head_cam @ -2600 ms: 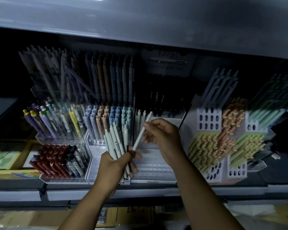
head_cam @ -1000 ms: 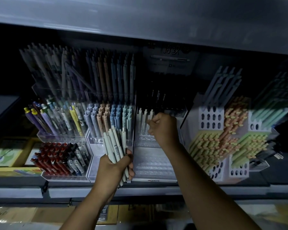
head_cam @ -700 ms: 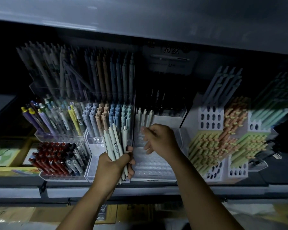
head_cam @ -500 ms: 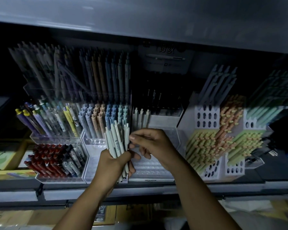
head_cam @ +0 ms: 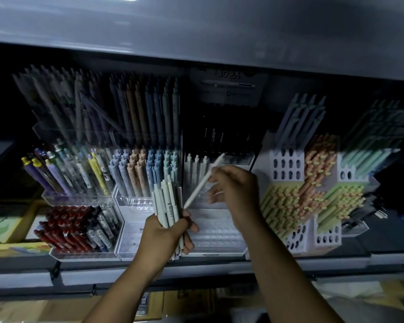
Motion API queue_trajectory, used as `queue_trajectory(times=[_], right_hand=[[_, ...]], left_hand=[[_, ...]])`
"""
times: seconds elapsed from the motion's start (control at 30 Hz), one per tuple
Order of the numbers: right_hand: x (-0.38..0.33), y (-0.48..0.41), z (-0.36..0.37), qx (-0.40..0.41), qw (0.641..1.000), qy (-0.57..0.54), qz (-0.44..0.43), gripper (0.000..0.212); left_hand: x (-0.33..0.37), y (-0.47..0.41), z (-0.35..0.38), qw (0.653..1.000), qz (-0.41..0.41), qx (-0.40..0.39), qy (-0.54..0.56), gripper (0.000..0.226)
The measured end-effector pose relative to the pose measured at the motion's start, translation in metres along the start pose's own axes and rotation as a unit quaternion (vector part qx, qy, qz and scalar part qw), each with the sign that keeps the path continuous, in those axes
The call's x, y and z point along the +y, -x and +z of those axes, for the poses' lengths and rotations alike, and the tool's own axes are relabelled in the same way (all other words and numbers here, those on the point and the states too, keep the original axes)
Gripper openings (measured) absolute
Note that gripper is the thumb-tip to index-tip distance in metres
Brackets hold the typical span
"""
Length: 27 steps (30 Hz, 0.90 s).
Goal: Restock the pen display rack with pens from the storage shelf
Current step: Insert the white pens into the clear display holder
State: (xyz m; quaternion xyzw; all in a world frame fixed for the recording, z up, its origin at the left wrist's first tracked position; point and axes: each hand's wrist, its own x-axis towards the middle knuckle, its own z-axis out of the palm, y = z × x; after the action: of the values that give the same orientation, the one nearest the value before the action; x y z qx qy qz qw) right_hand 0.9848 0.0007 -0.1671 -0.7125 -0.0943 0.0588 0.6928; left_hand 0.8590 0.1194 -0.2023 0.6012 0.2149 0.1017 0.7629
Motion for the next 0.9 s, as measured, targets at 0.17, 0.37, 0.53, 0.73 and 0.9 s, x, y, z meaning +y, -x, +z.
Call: queue_trajectory(times=[0.17,0.37,0.53,0.73,0.9], right_hand=[[0.022,-0.036,-0.018,0.105,0.987,0.091,-0.085,0.024],[0.04,-0.05,-0.009,0.108,0.967,0.163,-0.163,0.02],[0.047,-0.058,-0.005,0.075,0.932,0.283,-0.215,0.033],[0.051,-0.061,0.005,0.033,0.901,0.381,-0.206,0.03],[0.043,-0.061,0.006,0.031,0.884,0.414,-0.213,0.035]], left_hand=[[-0.004,0.004,-0.006,0.997,-0.019,-0.001,0.074,0.012],[0.0,0.007,-0.009,0.999,0.003,0.004,0.031,0.017],[-0.004,0.005,-0.013,1.0,0.01,0.001,0.015,0.015],[-0.005,0.003,-0.012,0.998,0.016,-0.005,0.056,0.007],[-0.005,0.003,-0.012,0.999,0.024,-0.012,0.047,0.014]])
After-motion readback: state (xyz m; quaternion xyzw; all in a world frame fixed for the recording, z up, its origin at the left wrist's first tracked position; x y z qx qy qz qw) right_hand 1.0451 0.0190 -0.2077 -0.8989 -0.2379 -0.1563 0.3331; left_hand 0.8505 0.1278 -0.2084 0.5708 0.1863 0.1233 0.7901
